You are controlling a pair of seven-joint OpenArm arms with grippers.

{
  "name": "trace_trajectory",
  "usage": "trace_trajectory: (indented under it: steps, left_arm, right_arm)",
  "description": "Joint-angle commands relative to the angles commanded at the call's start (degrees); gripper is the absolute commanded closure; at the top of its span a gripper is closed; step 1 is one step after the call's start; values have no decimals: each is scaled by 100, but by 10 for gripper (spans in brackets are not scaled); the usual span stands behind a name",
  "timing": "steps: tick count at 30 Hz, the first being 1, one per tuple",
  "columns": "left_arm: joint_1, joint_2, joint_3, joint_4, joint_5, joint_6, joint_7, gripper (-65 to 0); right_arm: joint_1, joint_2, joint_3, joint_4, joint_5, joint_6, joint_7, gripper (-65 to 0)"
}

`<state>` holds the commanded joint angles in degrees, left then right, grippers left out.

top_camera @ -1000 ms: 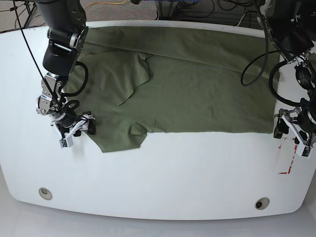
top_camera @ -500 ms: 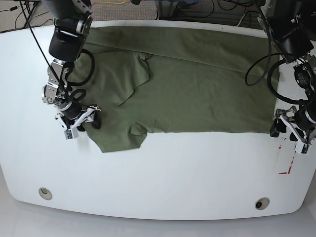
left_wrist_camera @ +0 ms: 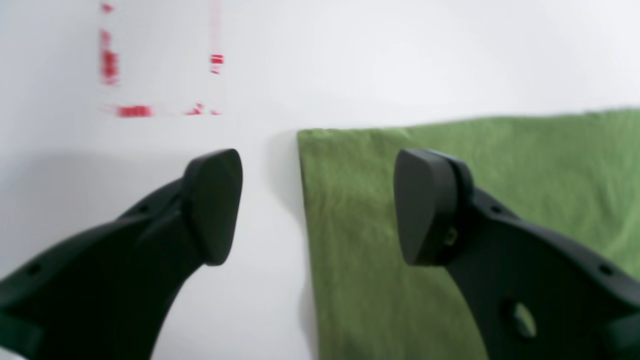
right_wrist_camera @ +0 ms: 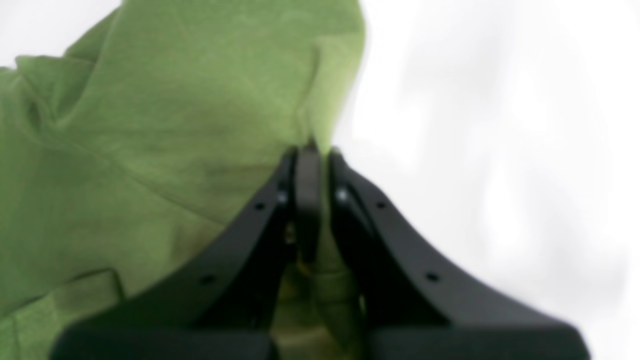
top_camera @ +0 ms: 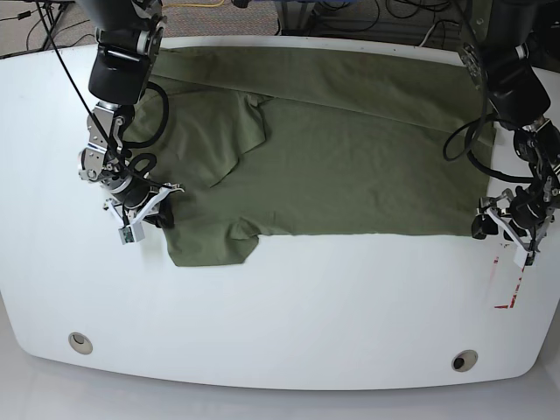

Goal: Layout the t-shirt on the table in an organized manner, then fold the t-shirt properly
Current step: 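Move both grippers to the hem corners and grasp them, then lift the hem with both grippers and fold it over toward the collar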

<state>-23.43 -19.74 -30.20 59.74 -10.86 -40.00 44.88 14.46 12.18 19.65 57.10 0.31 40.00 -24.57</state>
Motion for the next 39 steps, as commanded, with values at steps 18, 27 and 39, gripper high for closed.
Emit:
trace_trajectory:
  steps: [18,27,39]
  left_arm:
    - [-440,0,18,-1978,299,0,-1029,-440]
    - [-413,9,492,-1987,273,0,-1029,-178]
    - [-404,9,510,-1618,273,0,-1020,0]
  right_arm:
    - [0,0,0,9,0,0,0,-21]
    - [0,0,0,9,0,0,0,-14]
    - [18,9,-9,273,-18,0,0,0]
